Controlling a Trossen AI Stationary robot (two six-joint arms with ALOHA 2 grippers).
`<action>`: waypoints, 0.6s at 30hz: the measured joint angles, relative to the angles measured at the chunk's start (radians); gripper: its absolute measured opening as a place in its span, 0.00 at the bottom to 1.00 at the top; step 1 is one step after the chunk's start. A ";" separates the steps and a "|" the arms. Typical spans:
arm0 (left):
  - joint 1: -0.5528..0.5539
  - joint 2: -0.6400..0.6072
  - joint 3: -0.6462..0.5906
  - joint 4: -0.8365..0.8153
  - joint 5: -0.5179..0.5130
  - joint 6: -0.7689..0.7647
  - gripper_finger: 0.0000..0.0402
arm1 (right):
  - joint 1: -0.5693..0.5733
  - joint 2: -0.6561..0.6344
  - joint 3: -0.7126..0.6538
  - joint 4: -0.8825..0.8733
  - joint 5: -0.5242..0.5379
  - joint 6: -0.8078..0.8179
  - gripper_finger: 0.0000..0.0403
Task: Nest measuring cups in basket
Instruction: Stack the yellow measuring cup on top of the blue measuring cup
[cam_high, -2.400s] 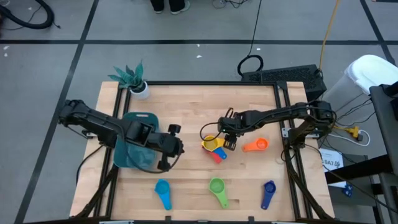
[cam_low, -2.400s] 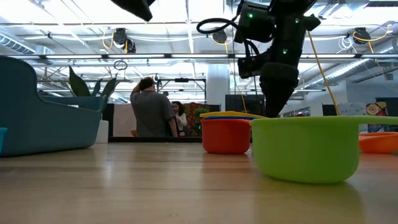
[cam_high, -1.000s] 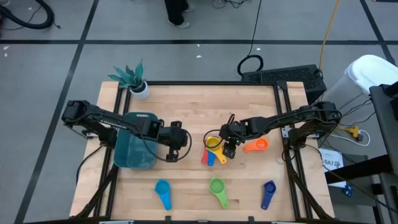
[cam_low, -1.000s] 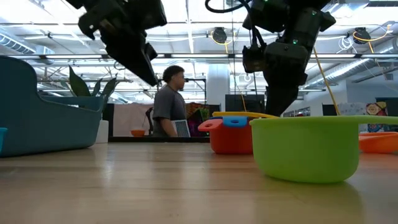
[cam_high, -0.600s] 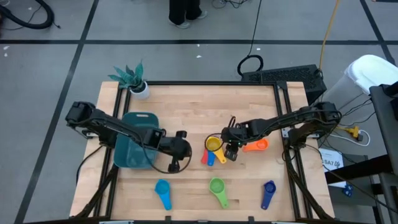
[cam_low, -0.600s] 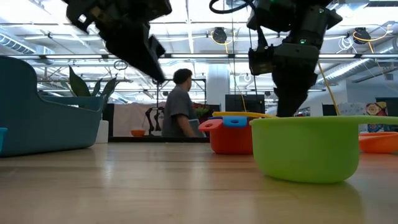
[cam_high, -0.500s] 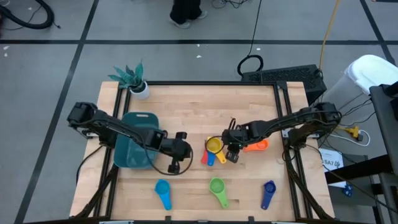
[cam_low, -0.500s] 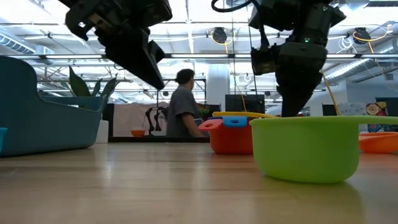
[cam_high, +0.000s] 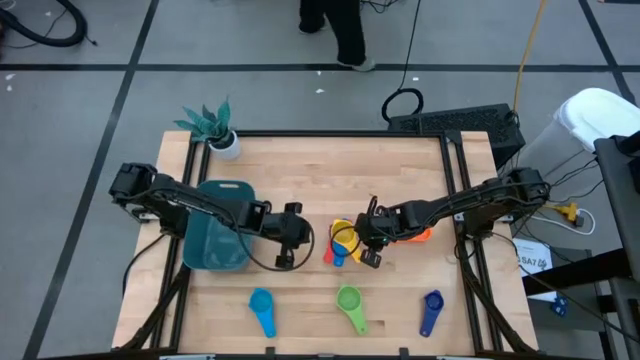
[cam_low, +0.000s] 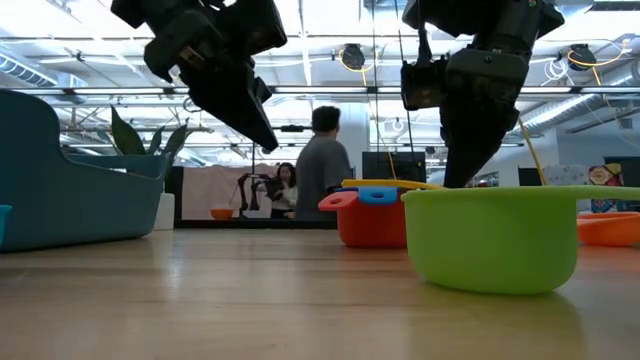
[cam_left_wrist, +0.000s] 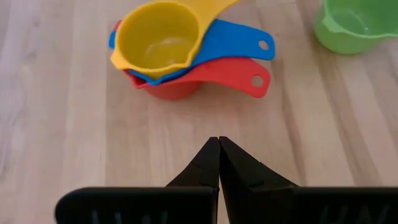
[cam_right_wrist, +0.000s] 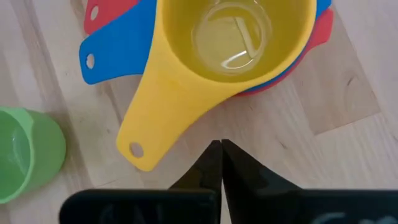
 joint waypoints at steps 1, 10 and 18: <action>0.003 0.000 -0.004 0.003 0.000 0.002 0.01 | 0.000 0.000 0.000 -0.001 0.000 0.000 0.00; 0.000 0.088 -0.041 0.036 0.023 0.001 0.01 | 0.000 0.002 -0.013 -0.014 0.002 0.004 0.00; -0.010 0.157 -0.032 0.094 0.039 0.006 0.01 | 0.000 0.007 -0.041 -0.001 -0.003 0.022 0.00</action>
